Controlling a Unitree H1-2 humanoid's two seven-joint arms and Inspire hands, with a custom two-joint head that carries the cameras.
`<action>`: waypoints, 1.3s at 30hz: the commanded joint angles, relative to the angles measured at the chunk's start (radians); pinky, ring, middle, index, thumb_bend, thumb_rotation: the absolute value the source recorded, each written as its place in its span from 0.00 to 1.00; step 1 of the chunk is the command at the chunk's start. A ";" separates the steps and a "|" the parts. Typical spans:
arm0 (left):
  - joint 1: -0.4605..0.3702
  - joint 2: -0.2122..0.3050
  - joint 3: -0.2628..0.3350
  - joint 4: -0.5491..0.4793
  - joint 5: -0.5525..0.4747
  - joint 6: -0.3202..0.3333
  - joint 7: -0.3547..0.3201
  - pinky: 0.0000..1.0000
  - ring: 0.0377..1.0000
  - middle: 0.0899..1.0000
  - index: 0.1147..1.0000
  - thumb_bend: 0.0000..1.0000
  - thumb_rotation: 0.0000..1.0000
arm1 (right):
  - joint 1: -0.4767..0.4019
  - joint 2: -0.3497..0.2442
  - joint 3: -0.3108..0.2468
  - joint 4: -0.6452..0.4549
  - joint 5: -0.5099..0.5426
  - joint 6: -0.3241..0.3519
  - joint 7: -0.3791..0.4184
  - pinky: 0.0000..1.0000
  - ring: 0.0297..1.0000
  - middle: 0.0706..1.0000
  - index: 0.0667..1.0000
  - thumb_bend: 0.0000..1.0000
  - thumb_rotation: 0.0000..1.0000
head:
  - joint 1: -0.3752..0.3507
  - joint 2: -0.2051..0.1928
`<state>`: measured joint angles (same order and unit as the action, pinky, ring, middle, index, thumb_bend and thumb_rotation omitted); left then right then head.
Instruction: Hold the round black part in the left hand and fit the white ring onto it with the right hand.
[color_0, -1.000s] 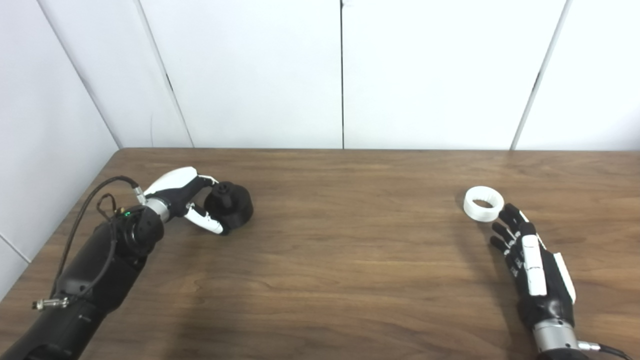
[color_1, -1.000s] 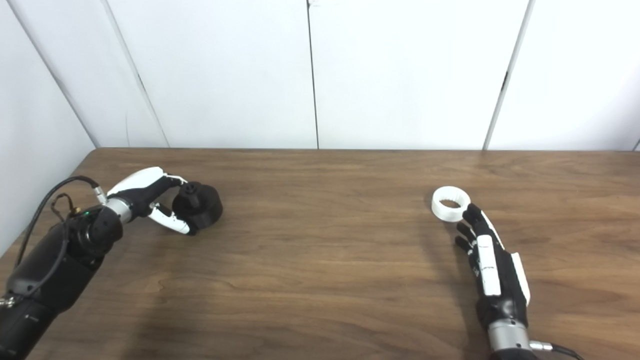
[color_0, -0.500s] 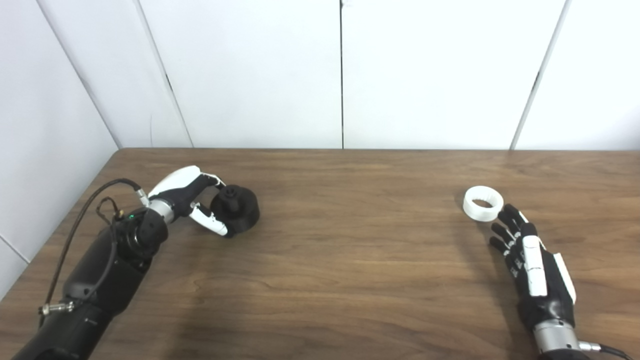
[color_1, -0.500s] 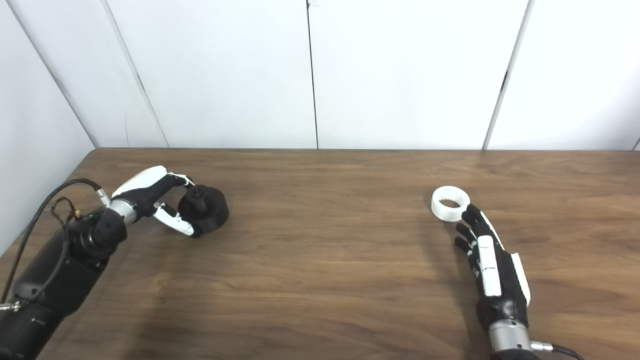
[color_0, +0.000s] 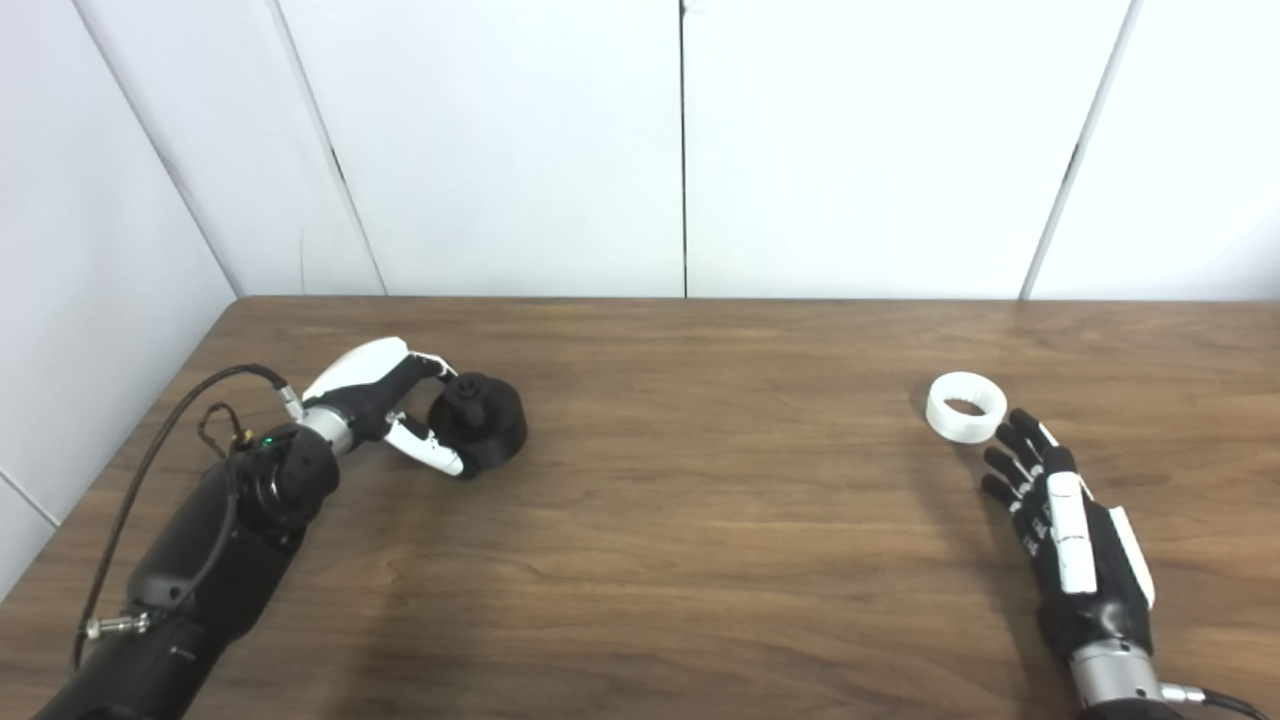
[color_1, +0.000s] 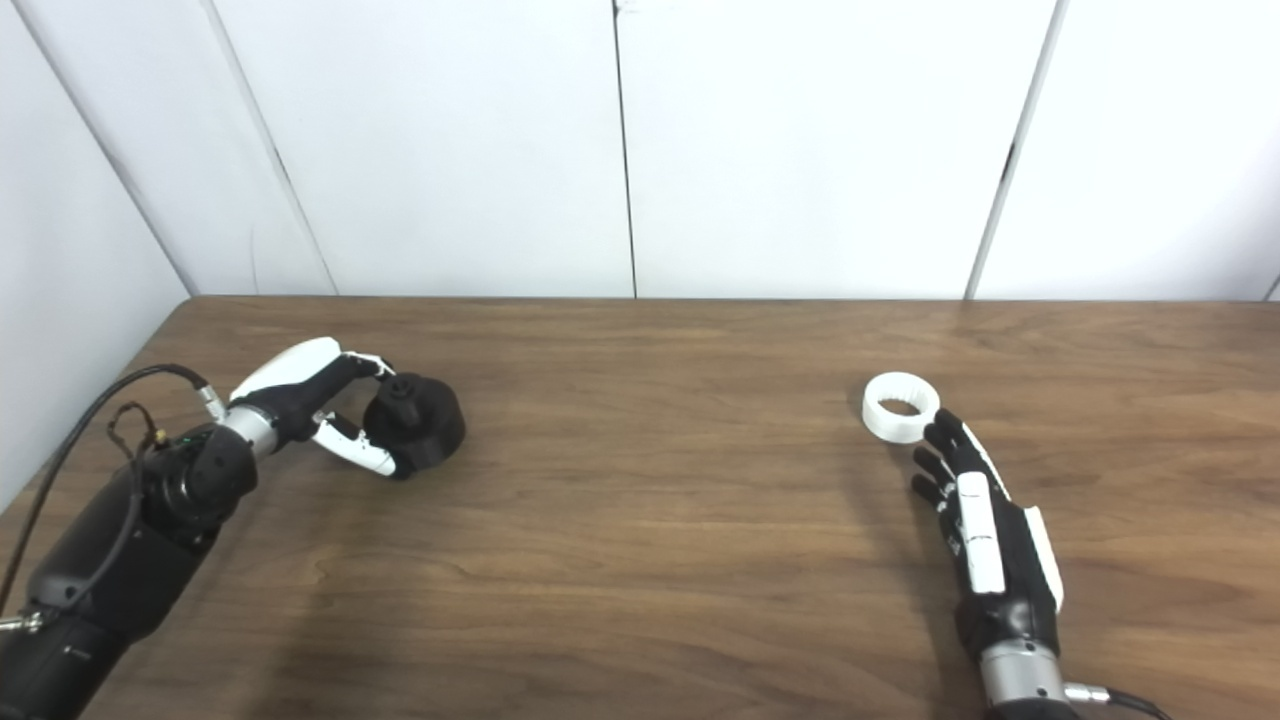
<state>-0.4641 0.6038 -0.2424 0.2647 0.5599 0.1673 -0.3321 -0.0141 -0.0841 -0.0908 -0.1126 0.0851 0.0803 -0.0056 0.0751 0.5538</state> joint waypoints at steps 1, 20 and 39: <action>-0.025 0.017 0.015 -0.053 0.006 -0.007 0.013 0.92 0.97 0.89 0.63 0.83 0.25 | 0.007 -0.008 -0.003 -0.009 0.002 -0.004 0.009 0.89 0.91 0.93 0.92 0.58 0.98 | 0.000 0.001; 0.050 -0.039 -0.030 -0.226 0.031 0.011 -0.041 0.87 0.94 0.87 0.59 0.86 0.23 | 0.006 -0.013 0.015 -0.013 -0.012 0.001 0.011 0.87 0.91 0.92 0.92 0.58 0.97 | 0.005 0.013; 0.126 -0.083 -0.115 -0.390 0.070 0.021 -0.122 0.92 0.96 0.88 0.61 0.83 0.29 | 0.012 -0.016 0.019 -0.032 -0.013 0.015 0.015 0.88 0.91 0.93 0.93 0.58 0.99 | 0.004 0.027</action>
<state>-0.3280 0.5114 -0.3500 -0.0952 0.6006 0.1895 -0.4449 -0.0030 -0.0967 -0.0743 -0.1267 0.0720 0.0925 -0.0010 0.0782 0.5798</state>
